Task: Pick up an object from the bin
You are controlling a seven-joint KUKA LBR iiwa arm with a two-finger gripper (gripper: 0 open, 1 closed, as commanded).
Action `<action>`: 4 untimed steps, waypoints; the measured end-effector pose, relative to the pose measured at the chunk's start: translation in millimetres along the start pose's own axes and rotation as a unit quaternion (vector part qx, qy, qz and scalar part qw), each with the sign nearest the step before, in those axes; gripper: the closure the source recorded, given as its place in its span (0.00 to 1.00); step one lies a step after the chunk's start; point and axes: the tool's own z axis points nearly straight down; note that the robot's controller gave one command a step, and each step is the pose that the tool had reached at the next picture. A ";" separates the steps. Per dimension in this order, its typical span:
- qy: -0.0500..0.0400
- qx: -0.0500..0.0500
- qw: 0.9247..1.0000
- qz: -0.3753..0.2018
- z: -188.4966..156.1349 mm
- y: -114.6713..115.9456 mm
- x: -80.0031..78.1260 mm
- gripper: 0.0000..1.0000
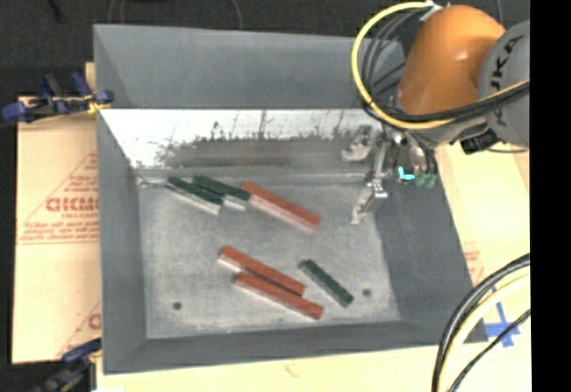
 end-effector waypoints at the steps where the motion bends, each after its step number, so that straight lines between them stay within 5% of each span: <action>1: -0.004 0.000 1.000 -0.001 -4.4 0.1 -1.6 0.00; 2: -0.011 0.002 0.992 0.125 104.5 35.6 -3.2 1.00; 3: -0.011 0.000 0.992 0.124 119.6 40.3 1.8 0.00; 4: 0.000 -0.002 0.993 0.122 118.1 43.2 4.8 1.00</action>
Offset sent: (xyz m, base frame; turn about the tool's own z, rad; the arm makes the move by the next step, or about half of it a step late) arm -0.0082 0.0430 -0.1271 0.2518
